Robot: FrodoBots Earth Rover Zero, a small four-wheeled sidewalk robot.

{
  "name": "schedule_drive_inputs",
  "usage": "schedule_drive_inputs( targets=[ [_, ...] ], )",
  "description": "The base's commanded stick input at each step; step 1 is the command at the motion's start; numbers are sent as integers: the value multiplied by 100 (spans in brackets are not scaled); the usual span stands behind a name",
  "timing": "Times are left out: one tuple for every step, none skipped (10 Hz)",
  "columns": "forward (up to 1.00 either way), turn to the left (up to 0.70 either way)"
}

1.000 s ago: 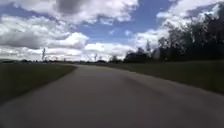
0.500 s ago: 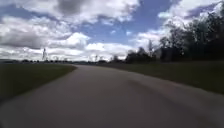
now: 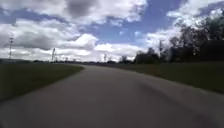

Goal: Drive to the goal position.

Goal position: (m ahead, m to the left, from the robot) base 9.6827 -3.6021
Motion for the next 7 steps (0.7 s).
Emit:
schedule_drive_inputs(
  targets=[
    [100, 0],
    [100, 0],
    [100, 0],
    [100, 0],
    [100, 0],
    [100, 0],
    [100, 0]
  ],
)
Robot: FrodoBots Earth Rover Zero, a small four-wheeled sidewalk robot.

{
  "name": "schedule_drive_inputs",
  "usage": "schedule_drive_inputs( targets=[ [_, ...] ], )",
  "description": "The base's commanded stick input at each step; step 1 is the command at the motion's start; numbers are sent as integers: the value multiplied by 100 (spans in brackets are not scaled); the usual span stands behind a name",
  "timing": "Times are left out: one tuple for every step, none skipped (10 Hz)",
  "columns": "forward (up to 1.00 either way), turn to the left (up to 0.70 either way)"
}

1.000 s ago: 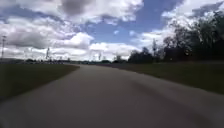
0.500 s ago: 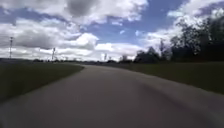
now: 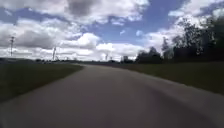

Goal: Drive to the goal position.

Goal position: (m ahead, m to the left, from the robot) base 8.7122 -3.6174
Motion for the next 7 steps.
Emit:
schedule_drive_inputs(
  targets=[
    [100, 0],
    [100, 0],
    [100, 0],
    [100, 0],
    [100, 0],
    [100, 0],
    [100, 0]
  ],
)
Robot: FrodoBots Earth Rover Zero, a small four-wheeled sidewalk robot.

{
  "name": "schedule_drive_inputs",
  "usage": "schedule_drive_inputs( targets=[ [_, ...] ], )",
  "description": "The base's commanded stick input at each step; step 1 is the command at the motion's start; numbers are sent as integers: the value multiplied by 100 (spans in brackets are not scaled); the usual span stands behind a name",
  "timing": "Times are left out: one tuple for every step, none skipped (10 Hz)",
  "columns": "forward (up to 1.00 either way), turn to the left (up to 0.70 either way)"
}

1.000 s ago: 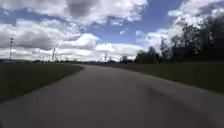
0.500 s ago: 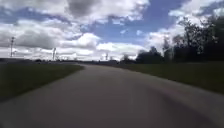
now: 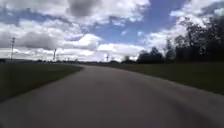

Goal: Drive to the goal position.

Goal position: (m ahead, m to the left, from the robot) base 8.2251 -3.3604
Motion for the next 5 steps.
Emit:
schedule_drive_inputs(
  targets=[
    [100, 0],
    [100, 0],
    [100, 0],
    [100, 0],
    [100, 0]
  ],
)
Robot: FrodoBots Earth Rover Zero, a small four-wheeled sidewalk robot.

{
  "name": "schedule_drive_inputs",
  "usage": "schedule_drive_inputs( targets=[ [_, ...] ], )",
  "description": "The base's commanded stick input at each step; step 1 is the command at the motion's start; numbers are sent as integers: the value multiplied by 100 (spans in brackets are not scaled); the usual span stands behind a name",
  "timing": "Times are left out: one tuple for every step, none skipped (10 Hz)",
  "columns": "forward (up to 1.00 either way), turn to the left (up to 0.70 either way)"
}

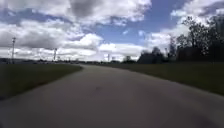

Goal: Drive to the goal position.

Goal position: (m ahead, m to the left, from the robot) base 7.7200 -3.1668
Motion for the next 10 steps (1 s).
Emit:
schedule_drive_inputs(
  targets=[
    [100, 0],
    [100, 0],
    [100, 0],
    [100, 0],
    [100, 0],
    [100, 0],
    [100, 0],
    [100, 0],
    [100, 0],
    [100, 0]
  ],
)
